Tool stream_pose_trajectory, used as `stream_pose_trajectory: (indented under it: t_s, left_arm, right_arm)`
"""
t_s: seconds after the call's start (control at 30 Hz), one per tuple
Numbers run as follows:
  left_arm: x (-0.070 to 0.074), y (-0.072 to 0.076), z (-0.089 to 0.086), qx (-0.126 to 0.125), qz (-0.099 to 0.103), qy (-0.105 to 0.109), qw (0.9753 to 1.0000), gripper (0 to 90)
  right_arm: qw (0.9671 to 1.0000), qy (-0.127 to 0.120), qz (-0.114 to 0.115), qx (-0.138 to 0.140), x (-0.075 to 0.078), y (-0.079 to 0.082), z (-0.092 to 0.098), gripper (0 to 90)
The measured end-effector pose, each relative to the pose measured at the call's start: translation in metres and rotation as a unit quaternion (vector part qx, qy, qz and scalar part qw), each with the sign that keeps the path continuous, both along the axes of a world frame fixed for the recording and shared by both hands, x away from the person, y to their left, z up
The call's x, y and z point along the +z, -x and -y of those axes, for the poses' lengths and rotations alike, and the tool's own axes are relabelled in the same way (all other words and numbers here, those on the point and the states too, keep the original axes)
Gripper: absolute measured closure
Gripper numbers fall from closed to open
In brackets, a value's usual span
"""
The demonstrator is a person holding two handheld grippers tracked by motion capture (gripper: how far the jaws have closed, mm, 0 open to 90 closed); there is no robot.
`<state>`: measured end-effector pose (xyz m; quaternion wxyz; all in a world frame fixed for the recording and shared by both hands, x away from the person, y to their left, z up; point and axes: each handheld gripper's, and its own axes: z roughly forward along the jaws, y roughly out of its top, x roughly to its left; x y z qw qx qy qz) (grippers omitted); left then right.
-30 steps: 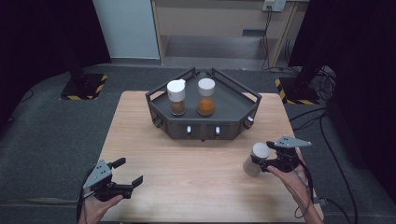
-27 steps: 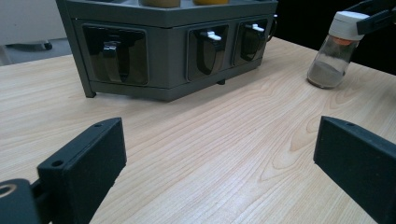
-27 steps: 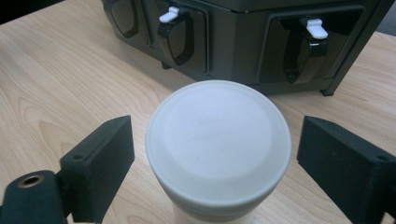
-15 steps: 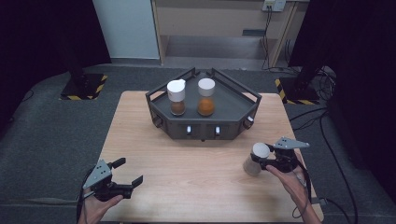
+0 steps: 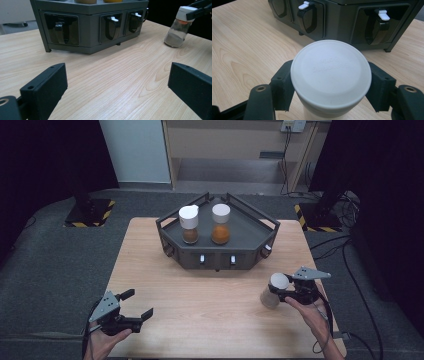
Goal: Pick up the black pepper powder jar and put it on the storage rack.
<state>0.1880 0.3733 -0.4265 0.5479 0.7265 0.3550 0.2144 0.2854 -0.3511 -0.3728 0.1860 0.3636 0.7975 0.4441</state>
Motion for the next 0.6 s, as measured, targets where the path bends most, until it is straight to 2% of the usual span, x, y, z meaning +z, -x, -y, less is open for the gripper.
stream_pose_trajectory:
  t_s: [0.6]
  left_arm:
    - [-0.0001,0.0001,-0.0003,0.0,0.0,0.001,1.0,1.4]
  right_arm:
    - [0.9997,0.005,-0.005,0.025,0.0104,-0.0092,-0.0026,34.1]
